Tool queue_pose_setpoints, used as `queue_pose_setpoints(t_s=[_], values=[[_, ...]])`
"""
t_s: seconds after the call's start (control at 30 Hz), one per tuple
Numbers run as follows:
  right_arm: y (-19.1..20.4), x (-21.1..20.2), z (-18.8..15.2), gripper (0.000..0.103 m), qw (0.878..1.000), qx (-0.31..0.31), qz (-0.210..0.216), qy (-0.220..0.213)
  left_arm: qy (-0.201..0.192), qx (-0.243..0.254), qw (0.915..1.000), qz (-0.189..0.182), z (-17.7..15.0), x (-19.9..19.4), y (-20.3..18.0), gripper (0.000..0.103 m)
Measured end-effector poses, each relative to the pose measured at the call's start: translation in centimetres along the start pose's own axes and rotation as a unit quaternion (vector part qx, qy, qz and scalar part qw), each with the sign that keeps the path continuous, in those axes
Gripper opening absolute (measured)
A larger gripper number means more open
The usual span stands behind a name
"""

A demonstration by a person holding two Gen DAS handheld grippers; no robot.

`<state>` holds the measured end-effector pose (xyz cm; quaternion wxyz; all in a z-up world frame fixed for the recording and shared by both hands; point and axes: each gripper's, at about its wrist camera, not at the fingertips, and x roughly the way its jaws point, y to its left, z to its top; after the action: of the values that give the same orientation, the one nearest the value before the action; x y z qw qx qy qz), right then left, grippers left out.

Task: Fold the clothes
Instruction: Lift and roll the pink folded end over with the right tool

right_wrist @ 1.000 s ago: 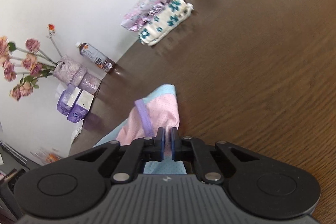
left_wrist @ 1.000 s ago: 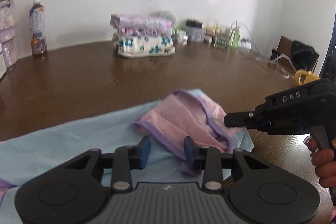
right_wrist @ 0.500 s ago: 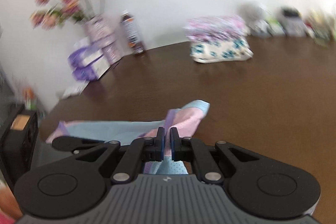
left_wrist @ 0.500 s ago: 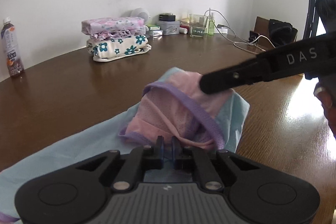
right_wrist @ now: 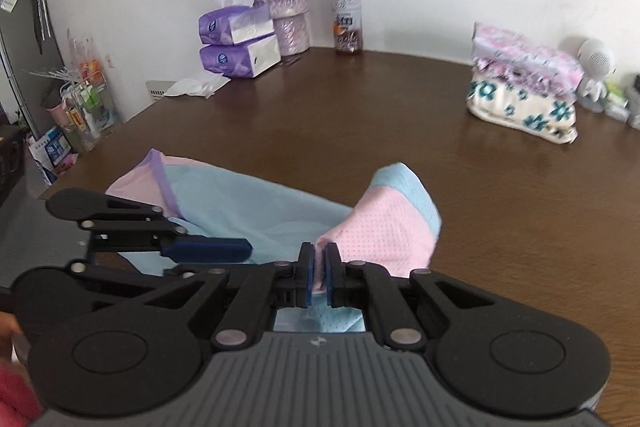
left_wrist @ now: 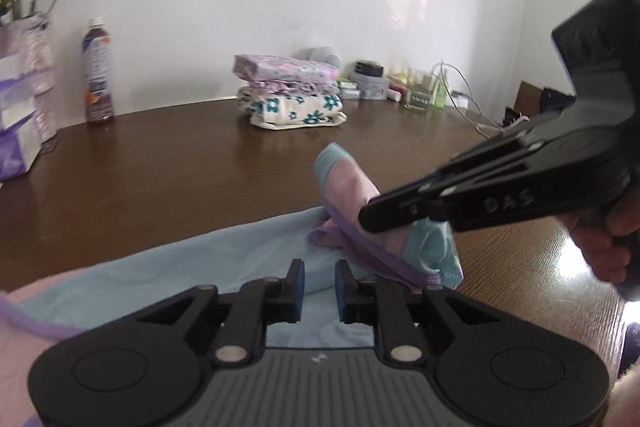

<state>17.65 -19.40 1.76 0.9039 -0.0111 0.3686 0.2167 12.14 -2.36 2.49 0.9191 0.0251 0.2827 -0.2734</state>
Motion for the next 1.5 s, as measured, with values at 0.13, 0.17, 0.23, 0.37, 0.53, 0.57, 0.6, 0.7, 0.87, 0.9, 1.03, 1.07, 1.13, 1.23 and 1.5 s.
queue_pose_setpoints(t_s=[0.13,0.17,0.23,0.37,0.53,0.57,0.6,0.7,0.87,0.9,1.03,1.07,1.13,1.23,1.5], values=[[1.0,1.4,-0.5,0.005,1.0,0.007,0.017,0.01,-0.007,-0.022,0.9997,0.011,-0.6,-1.3,1.2,0.018],[1.2,1.8,-0.7,0.005,1.0,0.01,0.02,0.013,-0.007,-0.028,0.9995,0.015,-0.7,-1.6,1.5,0.018],[1.4,2.4,-1.0,0.005,0.999,0.016,0.022,0.018,-0.008,-0.038,0.999,0.022,-0.9,-2.1,2.1,0.018],[1.2,2.5,-1.7,0.005,0.999,0.033,0.029,0.014,-0.006,-0.053,0.9978,0.038,-1.2,-2.7,3.0,0.02],[-0.1,0.3,-2.2,0.01,0.996,0.069,0.044,-0.026,-0.008,-0.068,0.9966,0.046,-1.3,-3.0,3.5,0.026],[-0.4,-0.2,-2.3,0.014,0.995,0.076,0.046,-0.035,-0.009,-0.07,0.9964,0.046,-1.3,-3.1,3.6,0.028],[-0.7,-0.6,-2.5,0.018,0.994,0.083,0.049,-0.043,-0.009,-0.073,0.9962,0.046,-1.3,-3.1,3.6,0.03],[-1.5,-1.9,-2.8,0.023,0.991,0.104,0.058,-0.067,-0.009,-0.077,0.9967,0.027,-1.3,-3.2,3.4,0.032],[-3.5,-4.5,-5.1,0.023,0.99,0.122,0.005,-0.077,0.0,-0.064,0.9975,-0.03,-0.8,-2.2,1.6,0.034],[-3.8,-4.5,-5.6,0.023,0.989,0.129,0.005,-0.074,0.001,-0.058,0.9975,-0.04,-0.7,-1.9,1.0,0.034],[-4.0,-3.9,-6.7,0.023,0.989,0.133,0.013,-0.063,0.004,-0.023,0.9983,-0.053,-0.4,-1.4,-1.4,0.04],[-3.9,-3.9,-6.9,0.023,0.99,0.127,0.016,-0.061,0.005,-0.01,0.9988,-0.047,-0.4,-1.3,-2.0,0.041],[-3.6,-4.3,-7.1,0.029,0.993,0.104,0.024,-0.058,0.009,0.021,0.9994,-0.026,-0.4,-1.1,-3.3,0.041],[-2.5,-4.7,-7.5,0.041,0.997,0.059,0.021,-0.049,0.023,0.077,0.9963,0.03,-0.9,-0.5,-4.6,0.041],[-0.6,-2.7,-7.7,0.016,0.999,0.013,-0.031,-0.029,0.043,0.137,0.9866,0.077,-1.5,0.9,-6.7,0.013]])
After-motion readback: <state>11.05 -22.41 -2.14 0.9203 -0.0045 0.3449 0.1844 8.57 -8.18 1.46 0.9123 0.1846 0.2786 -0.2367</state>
